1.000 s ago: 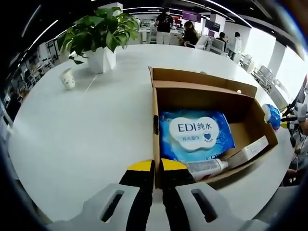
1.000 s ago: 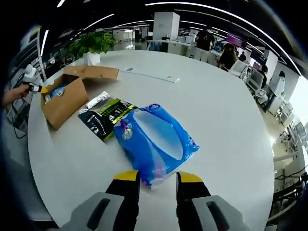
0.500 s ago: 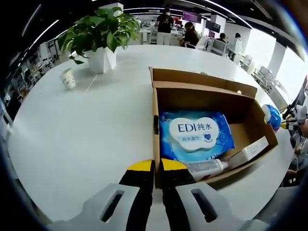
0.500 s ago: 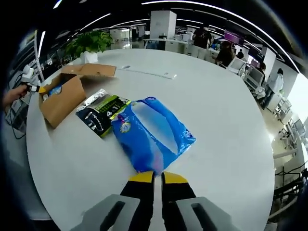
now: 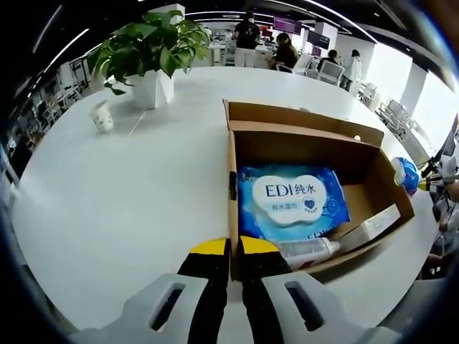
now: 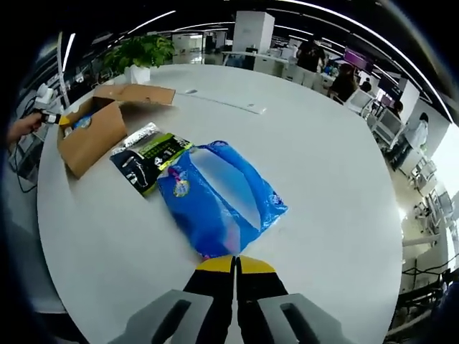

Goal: Operate the shoe box by opening the lid, removing the specified soft item, and placing it in the target area until the item is outside and the box remains undamaged.

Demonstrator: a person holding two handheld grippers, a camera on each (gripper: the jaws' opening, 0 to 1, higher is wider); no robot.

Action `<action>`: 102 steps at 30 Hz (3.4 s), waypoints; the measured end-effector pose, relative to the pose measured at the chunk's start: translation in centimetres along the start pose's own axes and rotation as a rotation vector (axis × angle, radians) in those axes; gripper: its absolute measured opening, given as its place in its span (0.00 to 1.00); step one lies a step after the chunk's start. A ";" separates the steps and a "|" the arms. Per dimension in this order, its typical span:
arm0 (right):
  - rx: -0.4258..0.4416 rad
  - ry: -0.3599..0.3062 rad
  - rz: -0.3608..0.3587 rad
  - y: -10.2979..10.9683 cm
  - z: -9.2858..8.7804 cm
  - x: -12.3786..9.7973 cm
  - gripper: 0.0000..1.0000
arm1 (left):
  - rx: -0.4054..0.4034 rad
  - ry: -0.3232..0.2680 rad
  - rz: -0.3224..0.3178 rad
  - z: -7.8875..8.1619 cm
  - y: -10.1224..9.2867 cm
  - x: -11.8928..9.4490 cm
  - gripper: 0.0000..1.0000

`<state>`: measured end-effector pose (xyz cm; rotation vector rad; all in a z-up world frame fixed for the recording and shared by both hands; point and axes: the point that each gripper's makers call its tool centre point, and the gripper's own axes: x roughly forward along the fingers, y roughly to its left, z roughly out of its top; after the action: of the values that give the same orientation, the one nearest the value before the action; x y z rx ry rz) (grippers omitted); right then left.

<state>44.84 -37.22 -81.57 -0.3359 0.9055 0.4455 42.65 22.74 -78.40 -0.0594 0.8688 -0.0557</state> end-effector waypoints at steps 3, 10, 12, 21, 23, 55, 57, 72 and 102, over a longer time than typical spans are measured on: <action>-0.025 0.014 -0.008 -0.6 0.0 0.1 0.00 | -0.002 0.001 0.000 0.0 0.0 0.0 0.02; -0.059 0.032 -0.016 -1.7 0.5 0.5 0.00 | -0.006 0.002 0.000 0.0 0.0 0.0 0.02; -0.069 0.036 -0.020 -1.9 0.6 0.5 0.00 | -0.005 0.002 0.001 0.0 0.0 0.0 0.02; -0.071 0.049 -0.026 -2.5 0.9 0.8 0.00 | -0.012 0.002 0.003 0.0 0.0 0.0 0.02; -0.073 0.053 -0.028 -2.4 0.9 0.8 0.00 | -0.014 0.001 0.002 0.0 0.0 -0.1 0.02; 0.062 -0.105 -0.038 0.9 6.6 -3.9 0.23 | 0.030 -0.010 -0.056 1.4 -0.3 -0.8 0.07; 0.072 -0.123 -0.026 1.8 7.5 -4.2 0.24 | 0.035 -0.010 -0.057 1.4 -0.3 -0.9 0.07; 0.087 -0.218 0.143 11.6 14.4 -4.0 0.30 | 0.036 0.014 -0.084 0.7 -0.1 -0.5 0.05; 0.042 -0.219 0.396 27.6 20.7 2.5 0.29 | -0.026 0.006 -0.046 0.4 0.0 -0.6 0.02</action>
<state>46.27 -3.41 -74.22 -0.0636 0.7650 0.8101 42.55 22.80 -77.68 -0.1033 0.8747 -0.0881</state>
